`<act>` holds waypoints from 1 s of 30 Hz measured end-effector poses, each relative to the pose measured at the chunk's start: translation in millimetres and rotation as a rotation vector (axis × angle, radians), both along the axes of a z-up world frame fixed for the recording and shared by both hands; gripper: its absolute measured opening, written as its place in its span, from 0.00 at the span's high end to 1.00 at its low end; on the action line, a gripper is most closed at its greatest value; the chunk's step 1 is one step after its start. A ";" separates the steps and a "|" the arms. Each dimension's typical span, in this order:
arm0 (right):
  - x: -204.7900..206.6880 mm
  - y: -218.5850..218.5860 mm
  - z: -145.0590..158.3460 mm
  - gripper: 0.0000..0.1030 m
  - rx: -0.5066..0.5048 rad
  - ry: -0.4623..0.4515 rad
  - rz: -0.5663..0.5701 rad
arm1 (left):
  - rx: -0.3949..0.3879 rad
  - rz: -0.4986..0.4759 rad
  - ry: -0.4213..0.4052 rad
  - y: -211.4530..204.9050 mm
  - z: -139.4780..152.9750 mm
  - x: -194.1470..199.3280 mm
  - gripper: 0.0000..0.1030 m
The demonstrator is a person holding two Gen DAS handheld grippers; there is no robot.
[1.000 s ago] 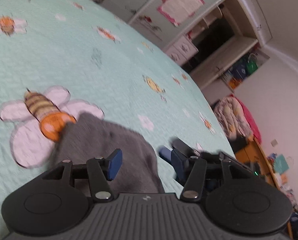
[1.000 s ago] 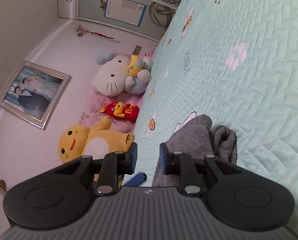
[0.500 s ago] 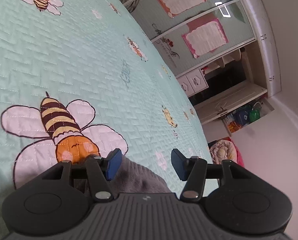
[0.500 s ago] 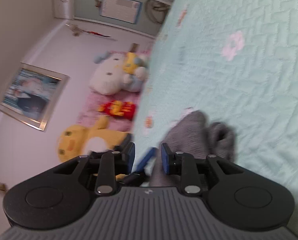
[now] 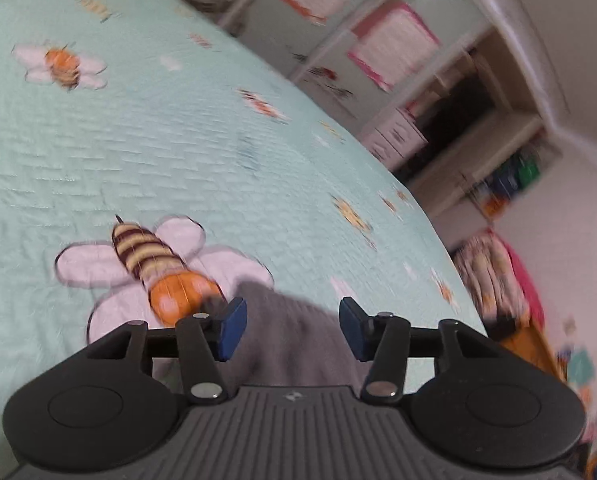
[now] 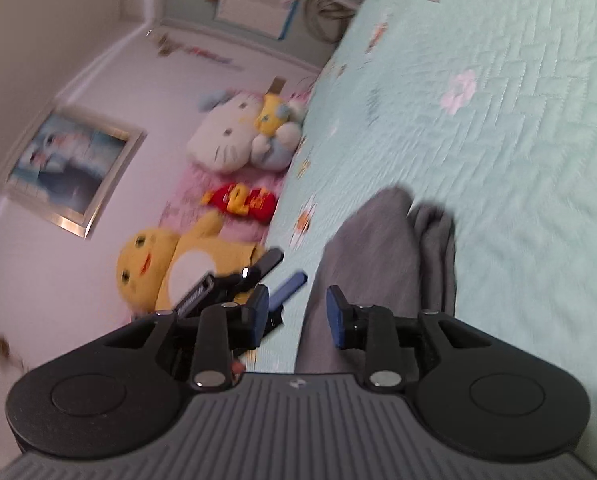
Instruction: Fold clothes
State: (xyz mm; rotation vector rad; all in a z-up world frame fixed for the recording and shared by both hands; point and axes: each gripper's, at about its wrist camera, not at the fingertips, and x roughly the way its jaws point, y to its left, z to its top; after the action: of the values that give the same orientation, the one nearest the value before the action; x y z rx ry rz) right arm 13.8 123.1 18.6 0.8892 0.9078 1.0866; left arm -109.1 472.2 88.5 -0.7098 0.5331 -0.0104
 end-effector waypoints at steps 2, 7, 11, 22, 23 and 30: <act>-32.7 -21.4 6.7 0.68 0.005 -0.032 0.003 | 0.042 -0.055 0.014 -19.3 2.6 -28.4 0.45; -93.1 -71.5 -8.5 0.65 0.012 -0.015 -0.121 | 0.059 -0.150 0.028 -64.1 -9.7 -88.5 0.44; -105.5 -80.1 -22.4 0.60 -0.131 -0.048 -0.180 | 0.061 -0.188 0.013 -85.6 -12.0 -88.5 0.43; -100.3 -44.4 -37.1 0.87 -0.323 -0.177 -0.070 | 0.100 -0.165 0.108 -86.6 -50.3 -55.3 0.48; -99.3 -52.1 -43.7 0.90 -0.281 -0.125 -0.095 | 0.097 -0.161 0.106 -85.1 -51.4 -55.5 0.49; -105.1 -70.1 -60.6 1.00 -0.196 -0.031 -0.157 | 0.121 -0.158 0.104 -89.2 -47.6 -57.1 0.48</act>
State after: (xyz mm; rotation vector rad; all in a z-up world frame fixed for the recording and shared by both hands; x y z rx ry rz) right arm -91.3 53.0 -41.9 0.7659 0.8868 0.8587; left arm -166.2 383.0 40.9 -0.5511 0.6831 -0.0882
